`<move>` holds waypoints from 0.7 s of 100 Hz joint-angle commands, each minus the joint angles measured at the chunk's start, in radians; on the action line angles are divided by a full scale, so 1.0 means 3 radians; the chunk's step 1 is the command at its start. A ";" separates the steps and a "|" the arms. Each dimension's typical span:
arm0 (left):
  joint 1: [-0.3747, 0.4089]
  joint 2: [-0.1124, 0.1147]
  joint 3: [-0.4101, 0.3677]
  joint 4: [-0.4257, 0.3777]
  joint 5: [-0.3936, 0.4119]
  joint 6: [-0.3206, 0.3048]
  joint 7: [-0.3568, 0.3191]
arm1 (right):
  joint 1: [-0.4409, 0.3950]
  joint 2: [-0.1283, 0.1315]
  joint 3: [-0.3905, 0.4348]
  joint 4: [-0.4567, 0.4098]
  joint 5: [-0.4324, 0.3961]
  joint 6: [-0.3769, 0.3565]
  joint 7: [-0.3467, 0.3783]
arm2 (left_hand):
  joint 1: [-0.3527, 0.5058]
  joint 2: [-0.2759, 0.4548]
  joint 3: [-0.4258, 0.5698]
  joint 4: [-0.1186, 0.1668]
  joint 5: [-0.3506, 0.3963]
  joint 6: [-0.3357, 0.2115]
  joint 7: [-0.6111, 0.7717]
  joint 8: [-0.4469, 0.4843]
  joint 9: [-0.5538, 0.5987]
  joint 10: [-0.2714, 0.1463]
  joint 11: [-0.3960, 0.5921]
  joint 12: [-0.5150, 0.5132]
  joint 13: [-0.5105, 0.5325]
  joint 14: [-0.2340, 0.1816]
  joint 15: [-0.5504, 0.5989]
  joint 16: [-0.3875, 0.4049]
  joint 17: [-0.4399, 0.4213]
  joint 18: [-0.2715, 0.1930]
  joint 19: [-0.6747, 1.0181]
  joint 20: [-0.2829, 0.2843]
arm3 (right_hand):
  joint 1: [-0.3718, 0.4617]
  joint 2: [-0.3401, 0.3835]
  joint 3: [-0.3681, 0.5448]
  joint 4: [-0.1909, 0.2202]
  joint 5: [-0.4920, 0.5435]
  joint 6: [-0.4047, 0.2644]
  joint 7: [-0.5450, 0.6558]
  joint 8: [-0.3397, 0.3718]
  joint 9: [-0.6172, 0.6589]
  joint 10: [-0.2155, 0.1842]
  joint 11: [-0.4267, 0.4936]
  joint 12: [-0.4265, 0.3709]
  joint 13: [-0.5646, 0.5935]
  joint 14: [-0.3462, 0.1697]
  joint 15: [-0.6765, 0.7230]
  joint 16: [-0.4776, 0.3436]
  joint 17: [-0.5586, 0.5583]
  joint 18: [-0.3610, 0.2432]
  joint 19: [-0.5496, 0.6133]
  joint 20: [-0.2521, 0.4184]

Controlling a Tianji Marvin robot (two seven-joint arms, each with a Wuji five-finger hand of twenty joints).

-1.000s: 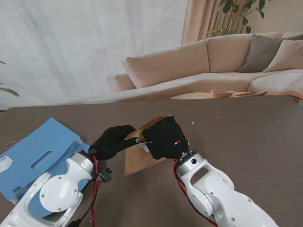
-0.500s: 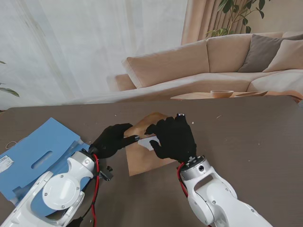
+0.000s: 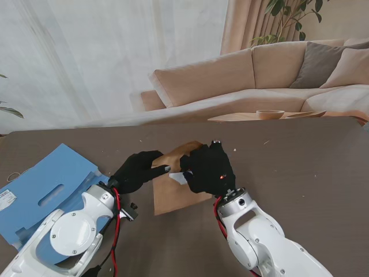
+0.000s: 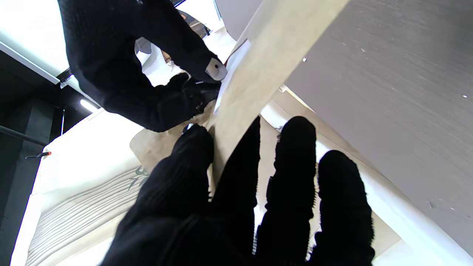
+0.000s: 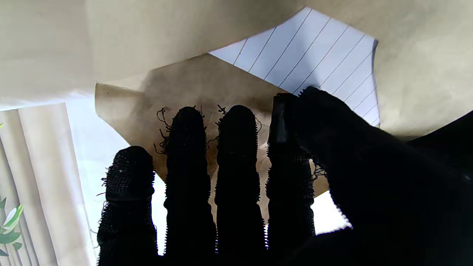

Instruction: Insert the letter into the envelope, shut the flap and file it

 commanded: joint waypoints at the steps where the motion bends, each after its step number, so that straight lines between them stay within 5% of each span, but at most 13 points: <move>1: 0.0027 -0.0020 -0.0003 -0.0050 -0.0018 0.0010 -0.0061 | 0.0013 -0.0008 -0.0027 0.0010 -0.0013 -0.0031 0.0073 | 0.0208 0.0248 0.0076 0.0057 -0.0100 -0.0138 0.0069 0.0067 -0.0050 -0.0057 -0.0034 0.0046 -0.0060 0.0016 -0.0016 0.0078 -0.0034 -0.0077 0.0000 0.0022 | 0.0065 -0.0055 0.0021 -0.0056 0.0101 -0.0027 0.0080 0.0081 0.0043 -0.0038 0.0059 0.0042 0.0049 -0.0010 0.0063 0.0050 -0.0003 -0.0030 0.0049 0.0051; 32: 0.0032 -0.0021 -0.0011 -0.0048 -0.0012 0.0010 -0.0058 | 0.0007 -0.0004 -0.0037 -0.0013 -0.0019 -0.0049 0.0107 | 0.0208 0.0249 0.0075 0.0057 -0.0099 -0.0142 0.0067 0.0066 -0.0047 -0.0058 -0.0036 0.0048 -0.0061 0.0017 -0.0020 0.0079 -0.0033 -0.0077 -0.0002 0.0025 | -0.0015 -0.0043 0.0021 -0.0058 0.0094 -0.0026 0.0005 0.0084 0.0034 -0.0049 0.0043 0.0023 0.0038 -0.0008 0.0070 0.0046 -0.0016 -0.0032 0.0048 0.0047; 51: -0.0008 -0.0032 0.0022 0.0009 0.0042 0.0026 -0.0003 | -0.0240 -0.0026 0.0114 -0.0244 0.0005 0.0043 0.0042 | 0.0208 0.0251 0.0069 0.0057 -0.0110 -0.0191 0.0077 0.0079 -0.0056 -0.0055 -0.0039 0.0049 -0.0079 0.0014 -0.0028 0.0080 -0.0049 -0.0084 -0.0012 0.0023 | -0.0271 0.0039 -0.0128 -0.0020 -0.0404 -0.0023 -0.0365 -0.0046 -0.0304 -0.0027 -0.0459 -0.0317 -0.0099 0.0020 -0.0269 -0.0106 -0.0080 -0.0057 -0.0022 0.0017; 70: -0.0082 -0.0042 0.0076 0.0106 0.0050 0.0007 0.0034 | -0.0637 -0.0066 0.0333 -0.0524 0.0113 0.0149 -0.0067 | 0.0208 0.0292 0.0062 0.0051 -0.0131 -0.0237 0.0060 0.0053 -0.0111 -0.0024 -0.0080 0.0040 -0.0145 -0.0004 -0.0070 0.0076 -0.0112 -0.0126 -0.0073 0.0005 | -0.0466 0.0338 -0.0220 0.0176 -0.0537 0.0107 -0.1144 0.0208 -0.0541 0.0020 -0.0817 -0.0715 -0.0181 0.0054 -0.0778 -0.0334 -0.0140 -0.0006 -0.0208 -0.0066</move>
